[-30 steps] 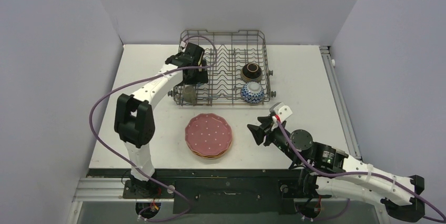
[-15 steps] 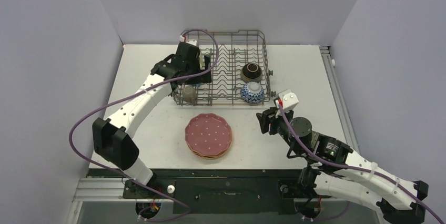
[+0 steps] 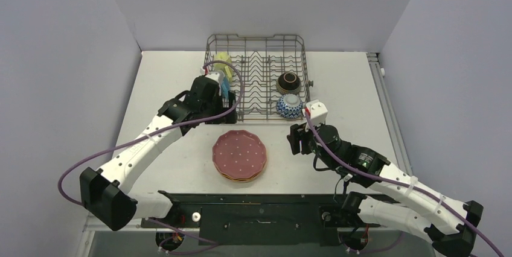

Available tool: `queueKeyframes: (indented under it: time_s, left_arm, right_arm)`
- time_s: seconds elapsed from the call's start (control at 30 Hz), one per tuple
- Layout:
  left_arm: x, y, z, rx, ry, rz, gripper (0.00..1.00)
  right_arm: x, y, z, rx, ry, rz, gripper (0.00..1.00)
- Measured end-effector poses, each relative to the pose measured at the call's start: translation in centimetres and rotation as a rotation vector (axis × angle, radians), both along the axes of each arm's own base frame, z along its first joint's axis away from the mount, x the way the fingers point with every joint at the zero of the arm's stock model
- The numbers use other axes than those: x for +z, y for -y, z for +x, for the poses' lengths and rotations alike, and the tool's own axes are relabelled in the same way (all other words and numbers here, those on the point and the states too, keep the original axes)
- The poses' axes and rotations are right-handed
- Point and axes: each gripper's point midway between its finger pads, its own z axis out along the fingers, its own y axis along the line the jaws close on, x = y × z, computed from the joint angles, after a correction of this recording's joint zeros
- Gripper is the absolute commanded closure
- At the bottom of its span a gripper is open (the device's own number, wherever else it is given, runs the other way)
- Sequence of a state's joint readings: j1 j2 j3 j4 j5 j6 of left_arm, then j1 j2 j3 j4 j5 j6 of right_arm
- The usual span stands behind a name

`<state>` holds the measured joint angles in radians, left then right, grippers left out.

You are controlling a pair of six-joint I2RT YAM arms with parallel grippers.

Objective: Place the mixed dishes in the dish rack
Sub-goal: Move the plate to the center of the board.

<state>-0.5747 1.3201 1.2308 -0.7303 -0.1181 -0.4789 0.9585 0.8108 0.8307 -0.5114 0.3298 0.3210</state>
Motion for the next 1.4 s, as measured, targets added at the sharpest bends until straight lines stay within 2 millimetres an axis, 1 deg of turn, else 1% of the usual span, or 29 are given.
queueKeyframes:
  time_s: [0.1,0.17,0.27,0.4,0.5,0.63,0.83,1.07,1.4]
  left_arm:
    - [-0.7,-0.5,-1.3,0.011,-0.015,-0.013,0.04]
    - [-1.6,-0.9,-2.0,0.026,-0.036,-0.014,0.04]
    - [-3.9,-1.5,-3.0,0.057,-0.088,-0.008,0.04]
    - [-6.9,-1.8,-4.2,0.081,-0.164,-0.022,0.04]
    - [-8.6,-1.7,-4.6,0.097,-0.203,-0.053,0.04]
    - [-10.2,-1.6,-4.2,0.116,-0.234,-0.117,0.04]
    - [-11.7,-2.2,-3.3,0.153,-0.241,-0.163,0.04]
    - [-12.5,-2.0,-2.8,0.159,-0.233,-0.176,0.04]
    - [-15.0,-1.5,-3.9,0.141,-0.290,-0.159,0.04]
  right_arm:
    - [-0.5,-0.6,-0.1,0.010,-0.033,0.015,0.43]
    - [-0.8,-1.0,-0.2,0.015,-0.051,0.032,0.42]
    - [-1.0,-1.9,-0.3,0.025,-0.072,0.068,0.41]
    - [-1.8,-2.7,-0.5,0.039,-0.105,0.096,0.40]
    - [-2.3,-3.2,-0.6,0.047,-0.123,0.104,0.40]
    - [-2.9,-3.6,-0.7,0.053,-0.140,0.114,0.39]
    - [-3.6,-4.0,-0.9,0.069,-0.155,0.122,0.39]
    - [-4.9,-4.9,-0.9,0.093,-0.184,0.116,0.39]
    - [-5.0,-5.4,-0.8,0.102,-0.188,0.120,0.39]
